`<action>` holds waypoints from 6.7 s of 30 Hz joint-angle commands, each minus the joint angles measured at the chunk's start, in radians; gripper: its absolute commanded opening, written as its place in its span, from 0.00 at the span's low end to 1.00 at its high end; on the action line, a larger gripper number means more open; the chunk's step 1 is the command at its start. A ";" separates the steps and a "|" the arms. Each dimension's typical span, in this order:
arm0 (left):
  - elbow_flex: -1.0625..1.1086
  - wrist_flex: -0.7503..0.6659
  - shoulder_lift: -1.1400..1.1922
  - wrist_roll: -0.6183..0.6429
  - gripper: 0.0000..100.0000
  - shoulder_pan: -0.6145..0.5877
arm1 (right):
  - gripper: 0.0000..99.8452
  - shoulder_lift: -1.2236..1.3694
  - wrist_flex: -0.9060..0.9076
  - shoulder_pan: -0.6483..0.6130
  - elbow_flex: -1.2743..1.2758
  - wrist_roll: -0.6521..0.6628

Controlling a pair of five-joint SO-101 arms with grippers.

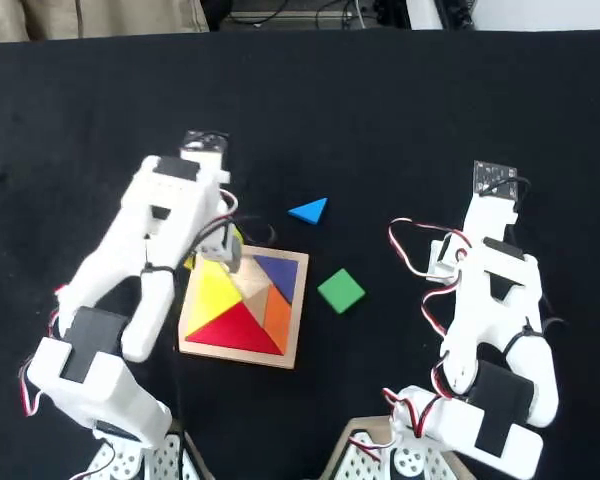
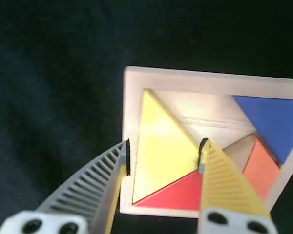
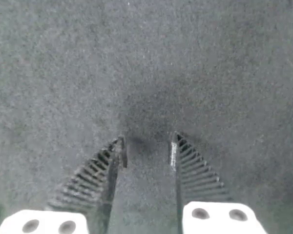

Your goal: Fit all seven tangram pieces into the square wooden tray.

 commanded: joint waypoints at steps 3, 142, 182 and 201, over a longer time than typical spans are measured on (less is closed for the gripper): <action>-0.045 0.064 -0.213 -0.058 0.25 -0.107 | 0.07 -0.291 0.164 -0.084 0.001 0.008; 0.696 -0.405 -0.463 -0.339 0.25 -0.682 | 0.23 0.354 0.494 -1.082 -0.645 -0.137; 0.696 -0.405 -0.465 -0.339 0.25 -0.682 | 0.01 0.682 0.546 -1.049 -0.970 -0.049; 0.696 -0.405 -0.466 -0.339 0.25 -0.682 | 0.08 0.487 0.726 -0.810 -1.124 0.374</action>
